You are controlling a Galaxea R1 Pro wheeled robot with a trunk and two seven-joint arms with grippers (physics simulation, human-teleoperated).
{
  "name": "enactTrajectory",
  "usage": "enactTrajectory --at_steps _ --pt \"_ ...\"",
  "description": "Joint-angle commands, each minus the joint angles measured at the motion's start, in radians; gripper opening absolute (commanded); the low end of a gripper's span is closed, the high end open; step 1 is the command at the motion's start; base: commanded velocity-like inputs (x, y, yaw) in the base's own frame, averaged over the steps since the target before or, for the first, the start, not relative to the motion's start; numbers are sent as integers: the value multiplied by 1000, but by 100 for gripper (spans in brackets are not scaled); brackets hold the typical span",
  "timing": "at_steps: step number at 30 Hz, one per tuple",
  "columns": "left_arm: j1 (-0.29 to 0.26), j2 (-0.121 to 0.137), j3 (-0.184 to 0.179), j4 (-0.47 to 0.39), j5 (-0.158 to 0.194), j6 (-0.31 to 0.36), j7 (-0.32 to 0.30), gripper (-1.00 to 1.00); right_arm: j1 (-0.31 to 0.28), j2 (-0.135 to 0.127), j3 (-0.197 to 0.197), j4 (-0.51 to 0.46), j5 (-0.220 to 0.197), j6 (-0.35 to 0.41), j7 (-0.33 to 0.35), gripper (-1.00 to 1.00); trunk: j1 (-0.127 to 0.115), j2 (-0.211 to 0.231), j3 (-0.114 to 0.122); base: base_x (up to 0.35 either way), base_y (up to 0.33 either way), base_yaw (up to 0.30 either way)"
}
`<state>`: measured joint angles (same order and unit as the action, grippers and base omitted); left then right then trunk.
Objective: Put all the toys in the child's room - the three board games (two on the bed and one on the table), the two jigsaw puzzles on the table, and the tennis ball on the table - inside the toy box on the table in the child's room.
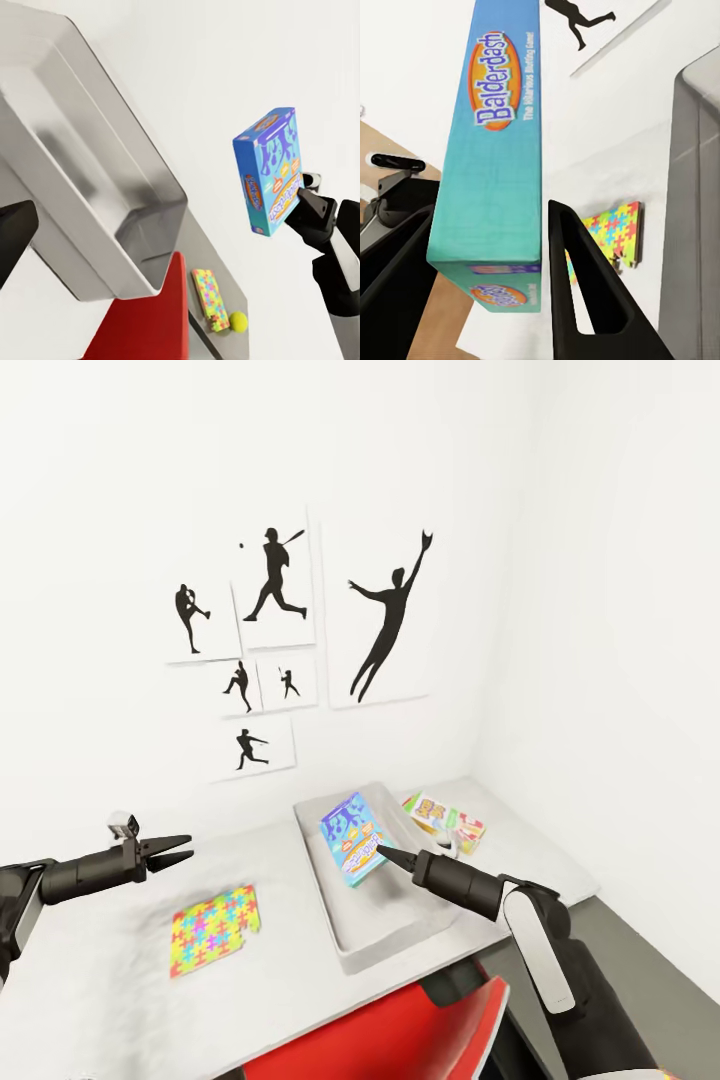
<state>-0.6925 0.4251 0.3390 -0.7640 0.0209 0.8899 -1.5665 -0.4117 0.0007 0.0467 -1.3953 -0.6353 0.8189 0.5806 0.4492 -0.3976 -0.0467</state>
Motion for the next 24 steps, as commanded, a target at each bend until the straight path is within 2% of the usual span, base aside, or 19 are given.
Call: enactTrajectory --at_steps 1,7,16,24 --pt "-1 0 0 0 -1 11 -4 100 -1 0 -1 -1 -5 6 1 -100 1 -2 -2 72 0 164" --pt "3 0 1 0 0 11 -4 100 -1 -1 -1 -1 -5 7 1 -100 1 -2 -2 44 0 62" --pt "4 0 2 0 1 10 -4 100 -1 -1 -1 -1 -6 7 1 -100 1 -2 -2 184 0 7" --pt "5 0 2 0 2 11 -4 100 -1 -1 -1 -1 -6 8 2 -100 1 -2 -2 57 0 0"
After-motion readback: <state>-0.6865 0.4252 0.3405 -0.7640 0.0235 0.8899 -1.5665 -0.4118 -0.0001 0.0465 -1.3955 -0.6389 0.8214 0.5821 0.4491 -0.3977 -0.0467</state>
